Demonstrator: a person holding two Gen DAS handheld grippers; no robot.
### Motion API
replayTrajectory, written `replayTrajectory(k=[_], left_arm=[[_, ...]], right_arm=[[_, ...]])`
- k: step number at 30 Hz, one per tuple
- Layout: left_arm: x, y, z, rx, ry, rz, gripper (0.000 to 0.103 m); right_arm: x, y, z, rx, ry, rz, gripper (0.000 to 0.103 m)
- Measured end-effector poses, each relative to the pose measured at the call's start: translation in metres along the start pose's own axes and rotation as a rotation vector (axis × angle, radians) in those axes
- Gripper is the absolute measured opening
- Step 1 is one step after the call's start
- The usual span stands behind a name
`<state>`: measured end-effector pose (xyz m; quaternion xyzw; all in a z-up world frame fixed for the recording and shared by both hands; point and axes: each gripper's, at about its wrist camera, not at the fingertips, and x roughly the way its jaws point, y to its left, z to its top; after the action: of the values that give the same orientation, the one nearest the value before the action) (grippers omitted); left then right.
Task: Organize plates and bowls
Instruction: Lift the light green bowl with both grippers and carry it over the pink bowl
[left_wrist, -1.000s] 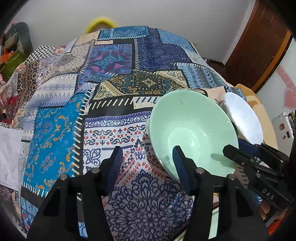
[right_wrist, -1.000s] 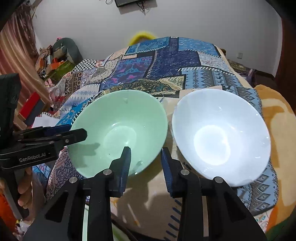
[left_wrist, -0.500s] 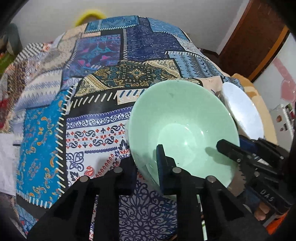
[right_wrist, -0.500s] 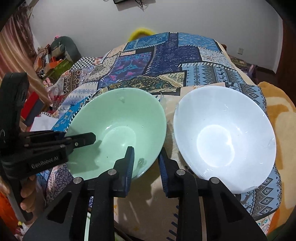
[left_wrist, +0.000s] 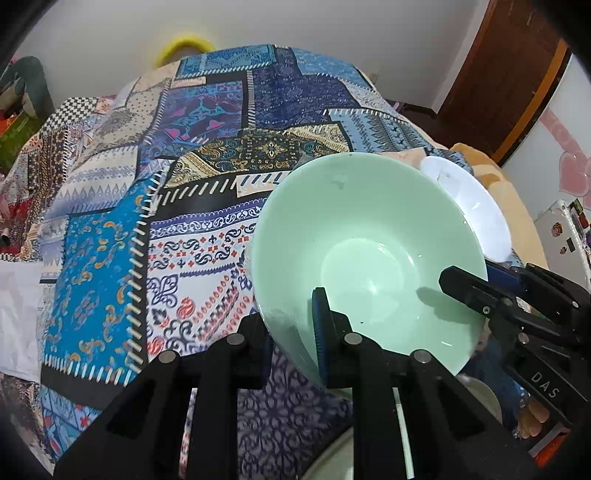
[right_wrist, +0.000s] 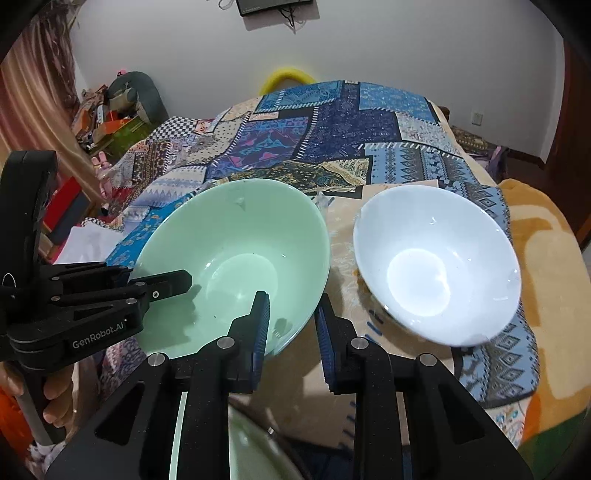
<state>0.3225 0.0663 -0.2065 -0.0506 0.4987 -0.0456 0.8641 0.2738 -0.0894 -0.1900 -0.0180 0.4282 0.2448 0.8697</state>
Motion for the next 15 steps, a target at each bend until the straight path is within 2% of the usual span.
replayTrajectory(k=[15], left_arm=[[-0.082,0.000,-0.033,-0.014,-0.085,0.013,0.018]], right_arm=[[-0.050,0.040,-0.012,-0.033,-0.053,0.016,0.023]])
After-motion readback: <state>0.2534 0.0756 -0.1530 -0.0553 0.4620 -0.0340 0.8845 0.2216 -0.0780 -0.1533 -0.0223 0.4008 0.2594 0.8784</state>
